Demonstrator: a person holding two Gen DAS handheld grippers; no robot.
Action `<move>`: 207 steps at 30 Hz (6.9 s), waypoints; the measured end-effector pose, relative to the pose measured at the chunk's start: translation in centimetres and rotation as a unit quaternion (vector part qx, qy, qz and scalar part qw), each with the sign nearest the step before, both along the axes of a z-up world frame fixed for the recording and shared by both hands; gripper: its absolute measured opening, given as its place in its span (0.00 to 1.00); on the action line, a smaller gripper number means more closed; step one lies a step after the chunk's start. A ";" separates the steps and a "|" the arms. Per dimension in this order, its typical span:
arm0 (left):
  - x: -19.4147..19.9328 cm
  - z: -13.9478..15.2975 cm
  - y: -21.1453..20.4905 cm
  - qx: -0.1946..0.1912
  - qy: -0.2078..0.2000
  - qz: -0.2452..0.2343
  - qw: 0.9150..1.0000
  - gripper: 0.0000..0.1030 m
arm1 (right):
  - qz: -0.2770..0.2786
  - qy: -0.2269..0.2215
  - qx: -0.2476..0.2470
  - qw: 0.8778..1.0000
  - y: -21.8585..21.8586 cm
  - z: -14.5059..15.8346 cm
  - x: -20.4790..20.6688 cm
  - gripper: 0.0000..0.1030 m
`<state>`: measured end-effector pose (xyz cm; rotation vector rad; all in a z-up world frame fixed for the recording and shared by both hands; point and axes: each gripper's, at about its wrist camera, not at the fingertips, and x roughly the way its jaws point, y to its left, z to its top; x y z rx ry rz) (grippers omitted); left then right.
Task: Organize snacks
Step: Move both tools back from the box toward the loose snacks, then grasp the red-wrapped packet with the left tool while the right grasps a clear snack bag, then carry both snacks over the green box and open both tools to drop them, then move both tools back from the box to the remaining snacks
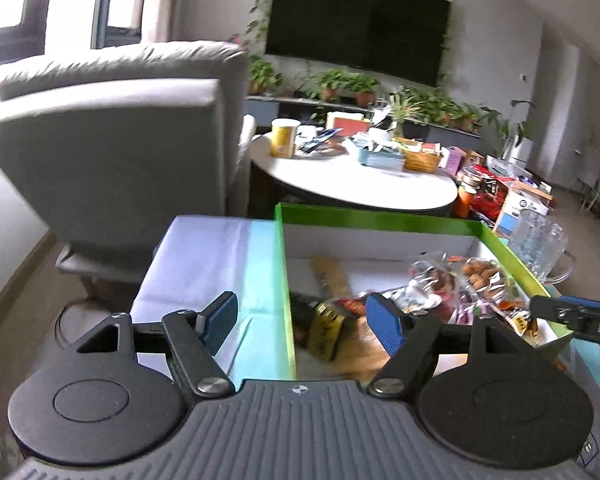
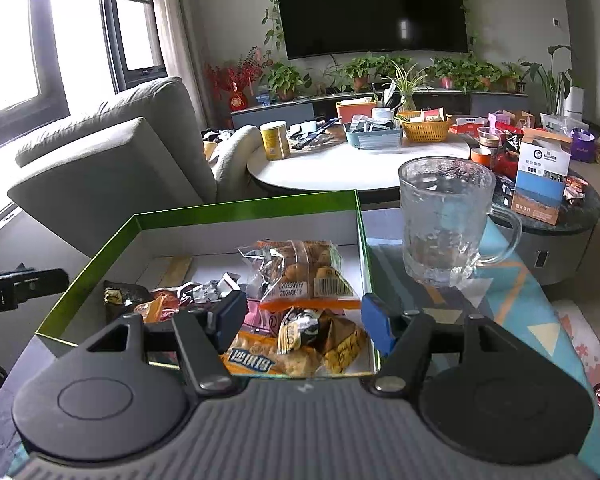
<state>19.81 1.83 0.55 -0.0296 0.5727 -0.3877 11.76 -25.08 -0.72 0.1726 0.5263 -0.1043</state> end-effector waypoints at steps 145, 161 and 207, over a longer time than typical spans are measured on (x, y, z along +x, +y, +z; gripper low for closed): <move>-0.4 1.1 -6.1 0.002 -0.039 -0.104 0.994 0.29 | 0.088 -0.065 0.022 0.994 0.9 1.6 -0.3 0.46; 3.2 -1.2 -6.8 0.027 -0.013 -0.086 0.996 0.38 | 0.100 -0.044 0.016 0.994 1.5 0.2 3.1 0.46; -9.2 -4.6 -11.9 0.089 0.026 -0.284 0.954 0.57 | 0.027 0.019 0.008 0.999 -4.6 -3.7 -5.5 0.47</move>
